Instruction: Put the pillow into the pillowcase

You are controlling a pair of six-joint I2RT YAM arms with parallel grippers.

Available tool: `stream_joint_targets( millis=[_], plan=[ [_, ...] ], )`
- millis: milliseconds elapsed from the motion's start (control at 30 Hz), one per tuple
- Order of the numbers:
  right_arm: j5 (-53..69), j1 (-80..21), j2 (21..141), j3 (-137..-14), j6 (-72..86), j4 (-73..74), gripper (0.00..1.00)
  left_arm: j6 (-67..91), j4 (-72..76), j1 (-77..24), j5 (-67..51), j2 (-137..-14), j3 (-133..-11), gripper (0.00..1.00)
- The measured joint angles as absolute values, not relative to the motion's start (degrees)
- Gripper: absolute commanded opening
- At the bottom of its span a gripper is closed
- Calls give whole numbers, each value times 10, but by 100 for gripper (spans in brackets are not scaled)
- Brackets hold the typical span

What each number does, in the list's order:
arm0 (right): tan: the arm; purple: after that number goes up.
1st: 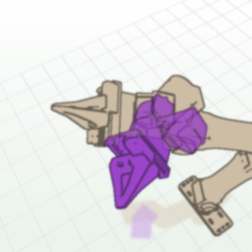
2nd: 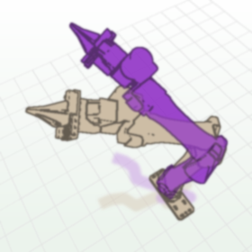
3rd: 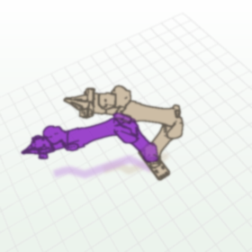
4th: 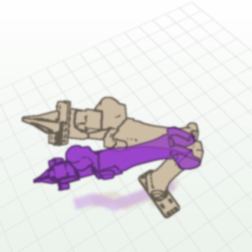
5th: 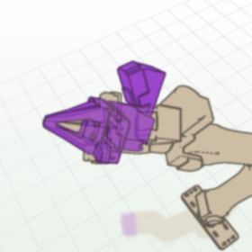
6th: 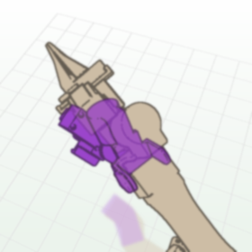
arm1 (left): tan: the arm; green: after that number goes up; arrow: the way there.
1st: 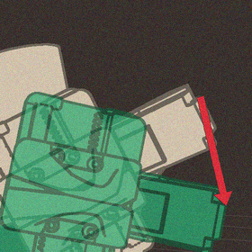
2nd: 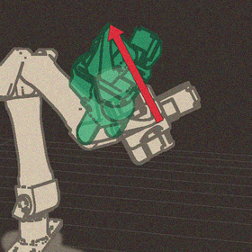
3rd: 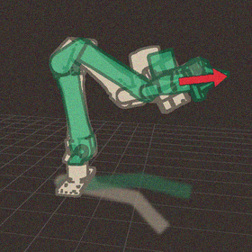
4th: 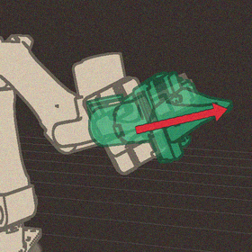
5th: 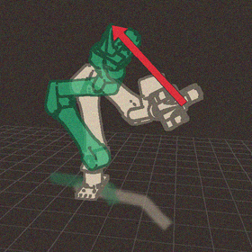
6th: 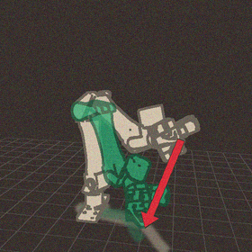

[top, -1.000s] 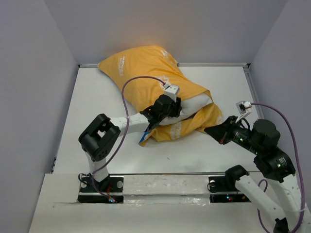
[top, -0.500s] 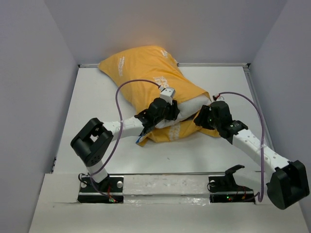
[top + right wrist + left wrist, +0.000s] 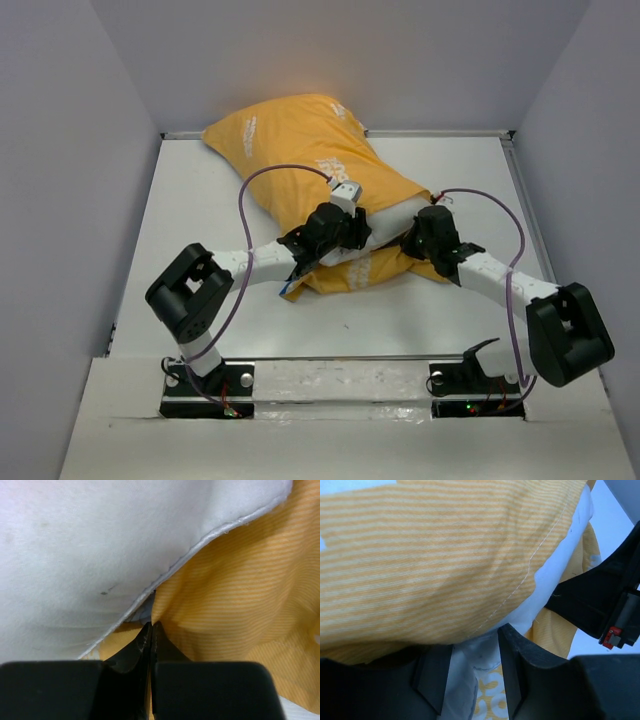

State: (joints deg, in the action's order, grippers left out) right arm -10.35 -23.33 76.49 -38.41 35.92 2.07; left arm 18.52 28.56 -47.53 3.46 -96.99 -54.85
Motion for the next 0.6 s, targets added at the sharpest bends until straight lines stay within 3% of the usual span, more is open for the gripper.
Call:
stream_joint_targets(
  millis=[167, 400, 600],
  plan=[
    [-90, -233, 666, -324, 358, 21, 0, 181, 284, -476, 43, -972, -550, 54],
    [-34, -232, 342, -337, 331, 202, 0, 163, 250, -475, 66, -1022, -618, 54],
    [-23, -228, 303, -416, 304, 310, 0, 162, 242, -474, 55, -1054, -658, 52]
  ],
)
